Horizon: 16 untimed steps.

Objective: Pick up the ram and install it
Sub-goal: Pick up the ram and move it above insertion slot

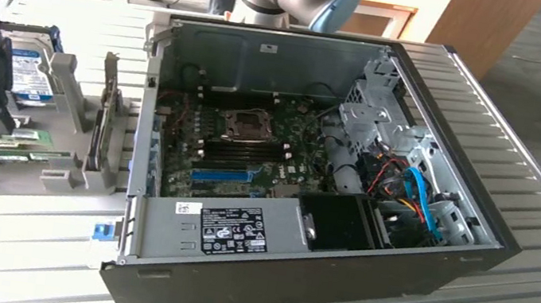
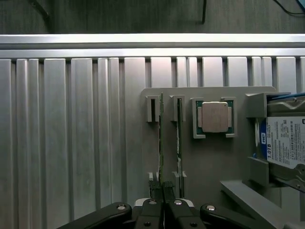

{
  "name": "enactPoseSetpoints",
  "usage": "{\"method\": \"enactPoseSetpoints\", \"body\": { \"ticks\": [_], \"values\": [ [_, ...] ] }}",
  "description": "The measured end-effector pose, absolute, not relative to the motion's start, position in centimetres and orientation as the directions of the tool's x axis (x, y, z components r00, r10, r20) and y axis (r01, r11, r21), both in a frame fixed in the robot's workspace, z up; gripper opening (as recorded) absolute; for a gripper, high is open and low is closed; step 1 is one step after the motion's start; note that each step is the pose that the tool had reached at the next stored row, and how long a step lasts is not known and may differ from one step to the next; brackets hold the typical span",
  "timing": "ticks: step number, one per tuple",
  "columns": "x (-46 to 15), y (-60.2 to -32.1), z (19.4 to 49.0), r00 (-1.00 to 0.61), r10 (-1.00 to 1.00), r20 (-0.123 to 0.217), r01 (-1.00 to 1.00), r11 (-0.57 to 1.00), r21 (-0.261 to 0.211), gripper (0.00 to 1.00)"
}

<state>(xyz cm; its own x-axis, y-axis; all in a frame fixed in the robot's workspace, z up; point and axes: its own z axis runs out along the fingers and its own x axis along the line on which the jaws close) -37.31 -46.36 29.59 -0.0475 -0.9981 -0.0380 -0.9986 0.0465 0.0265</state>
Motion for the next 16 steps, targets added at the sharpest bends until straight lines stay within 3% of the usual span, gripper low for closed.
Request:
{"method": "enactPoseSetpoints", "body": {
  "ticks": [16],
  "values": [
    [-37.1, -46.4, 33.0, -0.047, -0.998, -0.038, -0.999, 0.046, 0.027, 0.12]
  ]
}}
